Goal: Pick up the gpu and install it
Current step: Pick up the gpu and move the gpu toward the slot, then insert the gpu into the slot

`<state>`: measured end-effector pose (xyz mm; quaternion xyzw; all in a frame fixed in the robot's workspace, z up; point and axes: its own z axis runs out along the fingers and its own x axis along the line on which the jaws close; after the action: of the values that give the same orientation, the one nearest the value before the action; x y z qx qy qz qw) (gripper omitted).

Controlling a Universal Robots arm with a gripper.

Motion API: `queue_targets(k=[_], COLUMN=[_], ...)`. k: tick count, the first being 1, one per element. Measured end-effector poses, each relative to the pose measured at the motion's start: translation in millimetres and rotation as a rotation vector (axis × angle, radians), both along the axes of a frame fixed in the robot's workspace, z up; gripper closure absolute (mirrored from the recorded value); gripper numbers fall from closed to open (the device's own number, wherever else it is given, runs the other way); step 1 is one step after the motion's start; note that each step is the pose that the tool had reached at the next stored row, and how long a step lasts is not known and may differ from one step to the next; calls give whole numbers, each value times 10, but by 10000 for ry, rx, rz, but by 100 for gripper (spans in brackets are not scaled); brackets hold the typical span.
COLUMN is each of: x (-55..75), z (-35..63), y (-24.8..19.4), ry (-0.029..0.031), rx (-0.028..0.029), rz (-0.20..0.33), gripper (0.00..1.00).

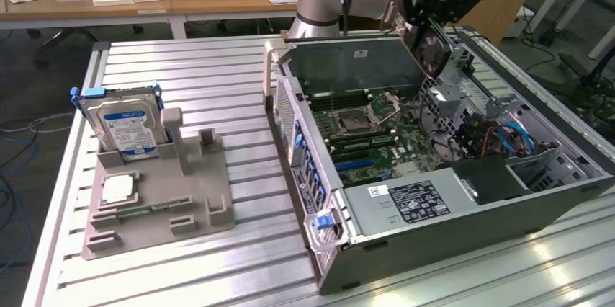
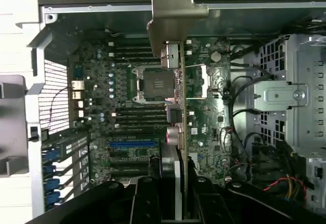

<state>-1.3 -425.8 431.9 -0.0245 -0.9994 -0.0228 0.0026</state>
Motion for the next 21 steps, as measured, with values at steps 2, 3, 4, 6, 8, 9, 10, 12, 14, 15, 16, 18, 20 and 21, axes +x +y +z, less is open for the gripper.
queue_targets(k=[2, 3, 4, 6, 8, 9, 10, 12, 14, 15, 16, 18, 20, 21], x=[58, 58, 58, 58, 58, 58, 58, 58, 58, 58, 58, 58, 57, 58], z=[-2, -2, -2, -3, -3, -3, -3, -3, -3, -3, -3, -2, -2, -3], y=[0, 0, 0, 0, 0, 0, 0, 0, 0, 0, 0, 0, 0, 0], ry=[-1, 0, -1, 0, 0, -1, -1, -1, -1, 0, -1, -1, -1, -1], rx=[-2, -1, 0, 0, 0, 0, 1, 0, 0, 0, 0, 0, 2, 2], rz=[1, 1, 1, 1, 0, 0, 0, 0, 1, 0, 0, 16, 164, 311], gripper=[72, 72, 72, 72, 72, 72, 72, 72, 72, 72, 72, 72, 72, 72])
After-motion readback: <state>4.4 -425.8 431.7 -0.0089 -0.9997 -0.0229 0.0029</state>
